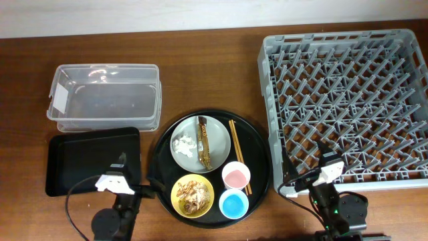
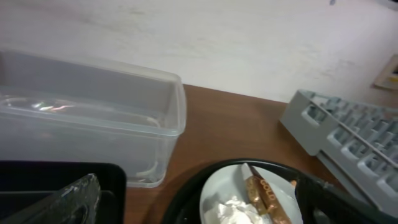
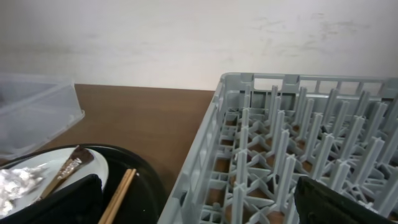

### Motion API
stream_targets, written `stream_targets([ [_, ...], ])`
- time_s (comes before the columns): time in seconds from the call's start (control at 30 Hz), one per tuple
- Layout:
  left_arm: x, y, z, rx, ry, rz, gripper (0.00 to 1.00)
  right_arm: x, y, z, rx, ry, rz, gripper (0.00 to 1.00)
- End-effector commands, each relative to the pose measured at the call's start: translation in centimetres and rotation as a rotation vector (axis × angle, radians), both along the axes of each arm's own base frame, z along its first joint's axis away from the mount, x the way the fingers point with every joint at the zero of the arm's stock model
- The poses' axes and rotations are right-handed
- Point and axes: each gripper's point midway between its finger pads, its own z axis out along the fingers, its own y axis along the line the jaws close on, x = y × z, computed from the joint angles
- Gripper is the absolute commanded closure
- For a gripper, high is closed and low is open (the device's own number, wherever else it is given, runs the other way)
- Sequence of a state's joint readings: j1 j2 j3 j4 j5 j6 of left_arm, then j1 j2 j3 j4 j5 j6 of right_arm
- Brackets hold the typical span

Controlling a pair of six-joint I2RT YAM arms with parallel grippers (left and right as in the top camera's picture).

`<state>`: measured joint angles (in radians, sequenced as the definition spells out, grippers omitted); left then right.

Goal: Sort waste into correct bins and load items into the dishwasher rack

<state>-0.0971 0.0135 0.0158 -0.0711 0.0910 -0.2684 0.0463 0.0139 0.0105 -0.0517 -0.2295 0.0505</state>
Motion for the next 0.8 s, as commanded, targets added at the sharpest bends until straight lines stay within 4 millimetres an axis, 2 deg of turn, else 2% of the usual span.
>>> stream_targets([
  [0.0,-0.9,-3.2,0.8,-0.002,-0.023,-0.195,0.01,-1.8,2.9,3.0,0.029,-0.03,0.186,0.02],
  [0.07,-1.8,-3.9,2.9,-0.005,-0.03,-0.248,0.01,-3.3,2.9,5.4,0.052,0.032,0.187,0.02],
  [0.13,-2.6,-3.9,4.4,-0.006,0.008,-0.247,0.01,-4.7,2.2,7.3,0.053,0.096,0.147,0.01],
  [0.2,-3.6,-3.8,6.9,-0.008,0.072,-0.247,0.01,-6.6,1.9,10.3,0.053,0.171,0.128,0.02],
  [0.3,-3.9,-3.8,10.4,-0.014,0.242,-0.246,0.01,-8.0,1.6,13.7,0.054,0.319,0.108,0.01],
  [0.4,-3.0,-3.8,11.6,-0.017,0.508,-0.243,0.01,-8.3,1.5,15.6,0.057,0.538,0.099,0.02],
  [0.5,-1.7,-4.0,12.7,-0.016,0.727,-0.242,0.0,-7.3,1.6,16.6,0.057,0.681,0.098,0.01],
  [0.53,-1.4,-4.8,12.9,-0.073,0.795,-0.272,0.01,-6.8,1.9,16.6,0.064,0.729,0.113,0.02],
  [0.63,-0.6,-7.6,11.8,-0.16,0.923,-0.416,0.01,-6.2,2.2,14.8,0.076,0.865,0.123,0.02],
  [0.67,-0.9,-8.6,9.6,-0.134,1.039,-0.435,0.03,-5.9,2.2,14.3,0.076,0.896,0.121,0.01],
  [0.7,-1.2,-9.2,8.4,-0.099,1.098,-0.444,0.09,-5.7,2.2,14.1,0.077,0.905,0.121,0.02],
  [0.73,-1.9,-10.9,6.3,-0.009,1.187,-0.473,0.24,-5.6,2.2,14.1,0.08,0.905,0.119,0.01],
  [0.77,-2.2,-12.2,4.8,0.069,1.231,-0.481,0.29,-5.5,2.2,14.2,0.081,0.903,0.119,0.02],
])
